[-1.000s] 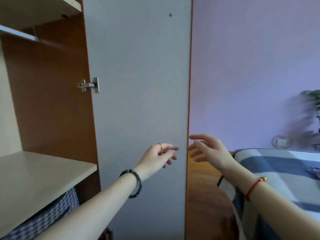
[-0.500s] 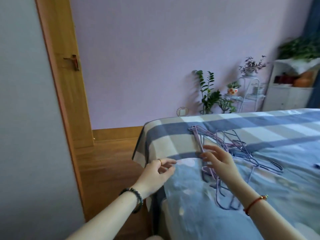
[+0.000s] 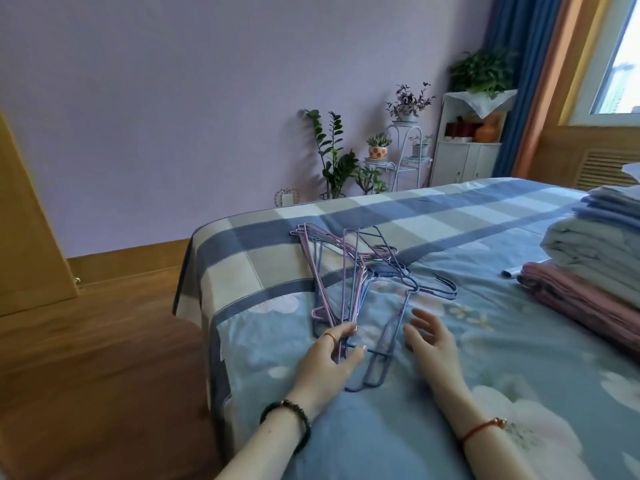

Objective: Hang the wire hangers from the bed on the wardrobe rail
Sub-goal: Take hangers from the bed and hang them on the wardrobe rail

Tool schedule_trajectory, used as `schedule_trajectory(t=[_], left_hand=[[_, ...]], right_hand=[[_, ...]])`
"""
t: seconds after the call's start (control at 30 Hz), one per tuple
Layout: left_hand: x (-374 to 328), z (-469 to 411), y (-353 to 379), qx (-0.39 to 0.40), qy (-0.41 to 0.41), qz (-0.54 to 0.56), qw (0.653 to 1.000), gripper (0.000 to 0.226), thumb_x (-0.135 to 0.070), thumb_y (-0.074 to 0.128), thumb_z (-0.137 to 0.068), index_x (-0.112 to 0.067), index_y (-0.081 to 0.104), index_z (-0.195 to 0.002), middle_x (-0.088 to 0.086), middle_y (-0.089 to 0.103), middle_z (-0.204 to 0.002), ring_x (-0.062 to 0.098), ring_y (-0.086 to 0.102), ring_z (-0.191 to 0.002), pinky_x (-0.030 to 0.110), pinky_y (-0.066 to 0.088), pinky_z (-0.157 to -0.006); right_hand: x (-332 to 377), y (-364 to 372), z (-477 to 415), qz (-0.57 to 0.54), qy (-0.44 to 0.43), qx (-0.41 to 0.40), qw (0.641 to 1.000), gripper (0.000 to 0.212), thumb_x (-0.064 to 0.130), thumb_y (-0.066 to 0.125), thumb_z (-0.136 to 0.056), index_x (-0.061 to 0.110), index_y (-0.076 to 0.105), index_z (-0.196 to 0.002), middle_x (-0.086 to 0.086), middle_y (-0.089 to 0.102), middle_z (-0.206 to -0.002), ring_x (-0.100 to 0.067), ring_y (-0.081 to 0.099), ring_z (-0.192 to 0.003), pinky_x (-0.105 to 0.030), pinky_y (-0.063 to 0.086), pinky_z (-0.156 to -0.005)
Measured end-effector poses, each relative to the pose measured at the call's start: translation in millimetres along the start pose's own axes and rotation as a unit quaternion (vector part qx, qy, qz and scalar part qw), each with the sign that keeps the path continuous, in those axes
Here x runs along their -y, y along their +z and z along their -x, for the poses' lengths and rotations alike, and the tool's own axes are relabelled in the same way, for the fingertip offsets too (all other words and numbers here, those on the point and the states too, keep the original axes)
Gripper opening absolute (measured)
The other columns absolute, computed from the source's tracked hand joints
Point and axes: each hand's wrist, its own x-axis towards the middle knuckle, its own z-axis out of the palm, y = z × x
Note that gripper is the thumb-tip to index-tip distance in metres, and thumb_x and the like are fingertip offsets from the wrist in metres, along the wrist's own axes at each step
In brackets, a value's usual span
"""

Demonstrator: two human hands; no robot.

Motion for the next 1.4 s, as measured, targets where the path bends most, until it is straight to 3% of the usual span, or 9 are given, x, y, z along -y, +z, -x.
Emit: schedule_trajectory(t=[0.2,0.4,0.57,0.77,0.9,0.97,1.1,1.33,1.4], left_hand=[[7.3,-8.8,7.8,-0.036,0.034,-0.029,0.998,0.047,-0.021,0.06,-0.087,-0.027,0.046,-0.132,-0.018,0.052,-0.125,-0.002,0.049,-0.118,0.009,0.032,-0.099],[10.0,-9.2,9.8,-0.075,0.071,-0.064,0.993,0.046,-0.012,0.053,-0.09,-0.024,0.044,-0.133,-0.015,0.044,-0.13,-0.004,0.052,-0.078,-0.006,0.035,-0.071],[15.7,-10.8,9.6,-0.122,0.043,0.003,0.992,0.044,-0.004,0.044,-0.091,-0.03,0.048,-0.127,-0.001,0.054,-0.132,0.017,0.057,-0.112,0.022,0.044,-0.096],[16.6,-8.7,12.7,-0.134,0.034,0.019,0.99,0.045,-0.004,0.042,-0.092,-0.024,0.048,-0.131,0.024,0.058,-0.121,0.038,0.055,-0.11,0.04,0.046,-0.091],[20.4,-10.9,13.9,-0.129,0.044,0.051,0.989,0.042,-0.008,0.048,-0.091,-0.021,0.048,-0.132,-0.001,0.065,-0.099,-0.002,0.052,-0.054,0.008,0.043,-0.06],[19.5,-11.3,13.5,-0.131,0.043,0.068,0.988,0.041,-0.01,0.05,-0.091,-0.02,0.049,-0.131,-0.021,0.058,-0.103,-0.01,0.051,-0.063,-0.003,0.038,-0.065],[15.2,-8.0,9.3,-0.129,0.031,0.118,0.984,0.04,-0.006,0.049,-0.092,-0.015,0.049,-0.131,-0.011,0.053,-0.125,0.001,0.049,-0.116,0.004,0.035,-0.093],[1.1,-2.7,-8.9,-0.126,0.032,0.186,0.974,0.039,-0.001,0.049,-0.091,-0.01,0.049,-0.129,0.0,0.055,-0.125,0.012,0.049,-0.121,0.021,0.036,-0.104],[-7.3,1.5,-19.3,-0.125,0.04,0.194,0.972,0.039,0.0,0.048,-0.092,-0.007,0.048,-0.13,-0.003,0.054,-0.12,0.006,0.052,-0.115,0.01,0.039,-0.095]], right_hand=[[-3.1,0.4,0.7,0.019,0.032,0.043,0.998,0.049,0.001,0.063,-0.081,0.001,0.046,-0.127,-0.019,0.062,-0.104,-0.021,0.058,-0.083,-0.014,0.048,-0.061],[-1.6,9.2,2.4,0.055,0.047,0.1,0.992,0.078,0.003,0.074,-0.071,0.001,0.032,-0.137,0.004,0.06,-0.074,-0.001,0.055,-0.054,-0.01,0.045,-0.054],[1.8,15.3,4.4,0.034,0.064,0.114,0.991,0.074,0.0,0.069,-0.076,-0.001,0.029,-0.138,-0.001,0.062,-0.072,0.006,0.054,-0.047,-0.006,0.043,-0.051],[9.3,20.9,11.5,0.001,0.067,0.122,0.99,0.046,0.002,0.067,-0.078,-0.002,0.05,-0.121,-0.001,0.056,-0.063,0.004,0.05,-0.043,-0.007,0.04,-0.046],[11.9,18.3,13.2,-0.054,0.083,0.126,0.987,0.033,-0.007,0.062,-0.079,-0.001,0.053,-0.111,-0.002,0.053,-0.062,0.005,0.051,-0.041,-0.007,0.042,-0.048],[15.4,16.7,16.8,-0.063,0.067,0.128,0.988,0.033,-0.009,0.061,-0.079,0.001,0.052,-0.108,-0.003,0.054,-0.064,0.004,0.053,-0.044,-0.008,0.044,-0.05],[30.2,16.4,29.3,-0.089,0.03,0.149,0.984,0.024,-0.008,0.059,-0.081,0.009,0.05,-0.095,-0.01,0.059,-0.069,-0.01,0.06,-0.047,-0.015,0.048,-0.049],[60.4,14.6,47.5,-0.108,0.015,0.174,0.979,0.026,-0.005,0.053,-0.086,0.02,0.047,-0.093,-0.011,0.065,-0.076,-0.019,0.064,-0.047,-0.028,0.054,-0.048],[70.6,17.5,51.9,-0.098,-0.006,0.174,0.98,0.029,-0.006,0.052,-0.086,0.022,0.048,-0.092,-0.009,0.064,-0.075,-0.018,0.064,-0.047,-0.029,0.054,-0.05]])
